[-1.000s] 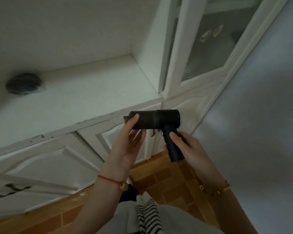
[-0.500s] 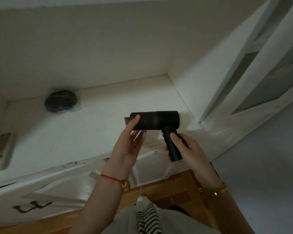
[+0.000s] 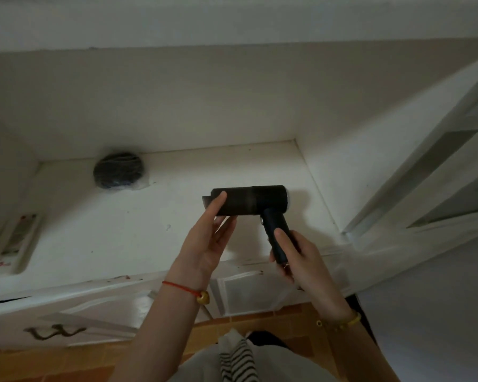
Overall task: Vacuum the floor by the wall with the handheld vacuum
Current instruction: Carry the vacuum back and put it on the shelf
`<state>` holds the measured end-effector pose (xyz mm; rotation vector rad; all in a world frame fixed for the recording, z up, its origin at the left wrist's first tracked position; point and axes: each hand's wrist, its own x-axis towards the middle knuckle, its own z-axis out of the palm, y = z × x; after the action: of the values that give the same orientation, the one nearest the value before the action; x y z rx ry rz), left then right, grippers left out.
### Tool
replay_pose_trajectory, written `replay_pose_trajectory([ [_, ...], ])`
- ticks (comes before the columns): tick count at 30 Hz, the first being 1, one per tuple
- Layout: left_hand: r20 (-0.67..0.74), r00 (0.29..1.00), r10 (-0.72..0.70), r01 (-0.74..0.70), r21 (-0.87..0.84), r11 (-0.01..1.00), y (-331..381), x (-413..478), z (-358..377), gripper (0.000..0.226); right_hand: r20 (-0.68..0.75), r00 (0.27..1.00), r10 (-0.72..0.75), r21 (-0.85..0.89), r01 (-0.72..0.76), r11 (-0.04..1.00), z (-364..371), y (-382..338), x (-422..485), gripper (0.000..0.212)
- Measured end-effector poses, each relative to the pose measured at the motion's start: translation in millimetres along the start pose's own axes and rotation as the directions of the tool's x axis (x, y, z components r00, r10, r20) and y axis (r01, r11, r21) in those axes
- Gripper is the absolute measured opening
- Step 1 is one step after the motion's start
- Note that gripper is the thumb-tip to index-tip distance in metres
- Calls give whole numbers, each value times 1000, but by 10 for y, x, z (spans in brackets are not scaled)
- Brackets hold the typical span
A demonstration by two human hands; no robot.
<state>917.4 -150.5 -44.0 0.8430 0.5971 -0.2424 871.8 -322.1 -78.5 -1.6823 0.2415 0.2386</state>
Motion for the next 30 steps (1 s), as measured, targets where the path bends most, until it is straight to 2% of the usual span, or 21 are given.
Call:
replay_pose_trajectory([
  [4, 25, 999, -20, 19, 33, 999, 54, 236, 160, 33, -60, 998, -12, 16, 13, 1000, -82, -30, 226, 36],
  [10, 70, 997, -22, 20, 34, 999, 148, 705, 475, 44, -121, 992, 38, 222, -10, 975, -271, -229, 629, 35],
  [15, 62, 997, -40, 40, -13, 999, 245, 1190, 764, 56, -92, 982, 163, 483, -99, 870, -391, -357, 1098, 26],
  [19, 66, 997, -30, 29, 17, 999, 314, 1502, 993, 55, -112, 973, 201, 589, -98, 802, -409, -410, 1458, 19],
  [23, 56, 997, -60, 56, 70, 996, 400, 1764, 1130, 41, -113, 965, 235, 649, -108, 753, -429, -430, 1753, 25],
  [25, 43, 996, -83, 78, 108, 991, 433, 1867, 1152, 26, -135, 961, 240, 636, -102, 765, -449, -434, 1847, 24],
  [30, 27, 992, -122, 114, 212, 971, 434, 2130, 1186, 18, -198, 950, 240, 612, -72, 788, -521, -460, 1999, 22],
])
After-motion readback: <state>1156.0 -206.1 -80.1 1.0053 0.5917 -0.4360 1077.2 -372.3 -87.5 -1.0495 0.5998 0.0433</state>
